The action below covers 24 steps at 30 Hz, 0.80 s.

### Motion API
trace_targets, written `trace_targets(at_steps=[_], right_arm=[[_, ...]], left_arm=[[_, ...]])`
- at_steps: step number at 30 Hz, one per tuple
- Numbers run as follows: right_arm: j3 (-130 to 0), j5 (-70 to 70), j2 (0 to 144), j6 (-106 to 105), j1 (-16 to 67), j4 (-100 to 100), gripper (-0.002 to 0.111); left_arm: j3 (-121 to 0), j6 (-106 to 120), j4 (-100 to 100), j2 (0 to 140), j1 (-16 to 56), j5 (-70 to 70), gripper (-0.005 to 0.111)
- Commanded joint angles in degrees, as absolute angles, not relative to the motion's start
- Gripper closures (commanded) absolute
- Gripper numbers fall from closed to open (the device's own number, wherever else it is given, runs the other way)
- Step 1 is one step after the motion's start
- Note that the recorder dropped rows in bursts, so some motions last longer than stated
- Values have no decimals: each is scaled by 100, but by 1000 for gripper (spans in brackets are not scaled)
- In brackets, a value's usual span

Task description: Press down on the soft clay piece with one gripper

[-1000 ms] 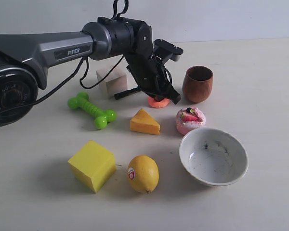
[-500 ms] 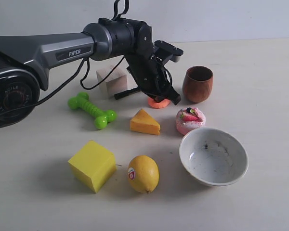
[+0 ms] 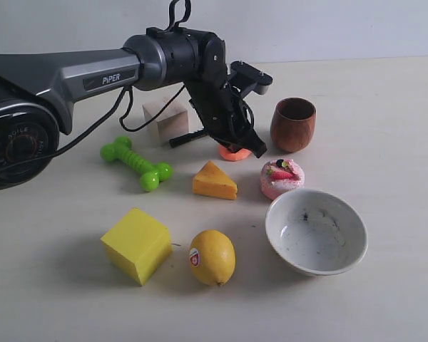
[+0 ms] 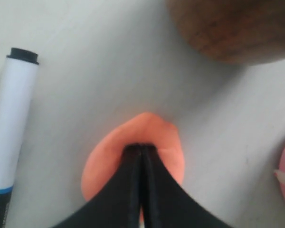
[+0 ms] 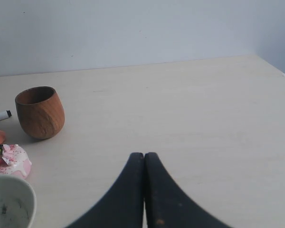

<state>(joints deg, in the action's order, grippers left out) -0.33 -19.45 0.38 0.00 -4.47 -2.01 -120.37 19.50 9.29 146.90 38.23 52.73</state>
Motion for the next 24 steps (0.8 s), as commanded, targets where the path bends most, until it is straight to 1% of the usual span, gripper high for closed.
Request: trace_targets(at_steps=[1, 17, 19, 24], right_arm=[[0, -1904, 0, 0, -473, -205, 108], [0, -1904, 0, 0, -473, -205, 108], [0, -1904, 0, 0, -473, -205, 108], [0, -1904, 0, 0, -473, -205, 108]], left_arm=[[-11741, 1979, 829, 15246, 3828, 6307, 107], [-11741, 1978, 844, 15268, 3828, 6307, 106], [-11741, 1978, 844, 15268, 3828, 6307, 103], [-11741, 1978, 844, 15268, 3828, 6307, 82]])
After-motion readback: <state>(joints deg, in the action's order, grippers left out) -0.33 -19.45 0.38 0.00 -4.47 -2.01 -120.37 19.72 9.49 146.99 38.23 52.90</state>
